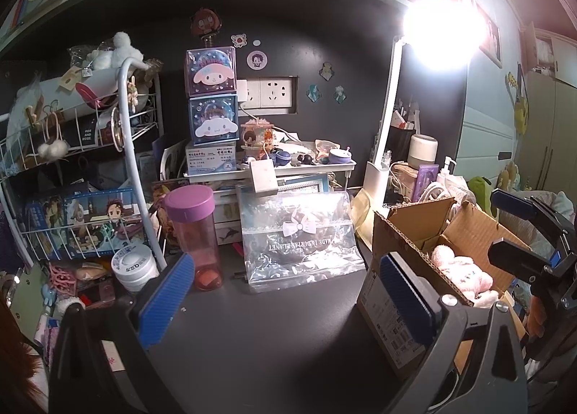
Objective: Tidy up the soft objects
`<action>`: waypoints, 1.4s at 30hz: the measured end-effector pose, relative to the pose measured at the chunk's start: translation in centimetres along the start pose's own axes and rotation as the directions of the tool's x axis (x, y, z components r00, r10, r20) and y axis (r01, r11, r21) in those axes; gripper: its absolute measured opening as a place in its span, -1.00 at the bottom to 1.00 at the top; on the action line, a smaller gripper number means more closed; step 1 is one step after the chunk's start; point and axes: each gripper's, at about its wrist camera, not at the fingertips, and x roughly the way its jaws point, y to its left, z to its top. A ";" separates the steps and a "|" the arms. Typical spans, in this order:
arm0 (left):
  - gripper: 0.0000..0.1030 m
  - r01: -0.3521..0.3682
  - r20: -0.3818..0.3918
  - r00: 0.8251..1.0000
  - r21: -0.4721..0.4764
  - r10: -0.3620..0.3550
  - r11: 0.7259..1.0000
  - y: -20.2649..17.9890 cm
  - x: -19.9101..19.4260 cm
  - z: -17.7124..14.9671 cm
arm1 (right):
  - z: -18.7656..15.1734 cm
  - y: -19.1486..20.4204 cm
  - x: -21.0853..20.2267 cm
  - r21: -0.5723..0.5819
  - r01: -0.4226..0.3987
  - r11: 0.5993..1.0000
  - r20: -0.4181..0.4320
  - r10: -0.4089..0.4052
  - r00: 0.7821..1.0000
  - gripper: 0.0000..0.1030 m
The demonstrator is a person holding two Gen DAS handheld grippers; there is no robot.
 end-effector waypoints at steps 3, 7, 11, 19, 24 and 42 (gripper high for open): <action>0.98 0.004 -0.001 1.000 -0.001 -0.004 1.000 0.0 0.0 0.0 | 0.0 0.0 0.0 0.003 -0.001 1.000 0.000 0.001 1.000 0.90; 0.98 0.007 -0.004 1.000 -0.003 -0.007 1.000 -0.1 0.2 0.0 | 0.0 -0.1 0.0 0.005 0.004 1.000 -0.001 -0.004 1.000 0.90; 0.98 0.013 -0.007 1.000 -0.005 -0.013 1.000 -0.1 0.3 -0.1 | -0.1 0.0 -0.1 0.008 0.005 1.000 -0.002 -0.005 1.000 0.90; 0.98 0.022 -0.008 1.000 -0.004 -0.022 1.000 -0.3 0.3 -0.2 | -0.3 0.2 -0.2 0.015 0.015 1.000 -0.005 -0.015 1.000 0.90; 0.98 0.021 -0.008 1.000 -0.003 -0.021 1.000 -0.4 0.3 -0.2 | -0.3 0.1 -0.1 0.021 0.030 0.999 -0.004 -0.030 1.000 0.90; 0.98 0.026 -0.010 1.000 -0.007 -0.026 1.000 -0.5 0.3 -0.1 | -0.6 1.0 0.1 0.031 0.043 0.999 -0.016 -0.042 0.999 0.90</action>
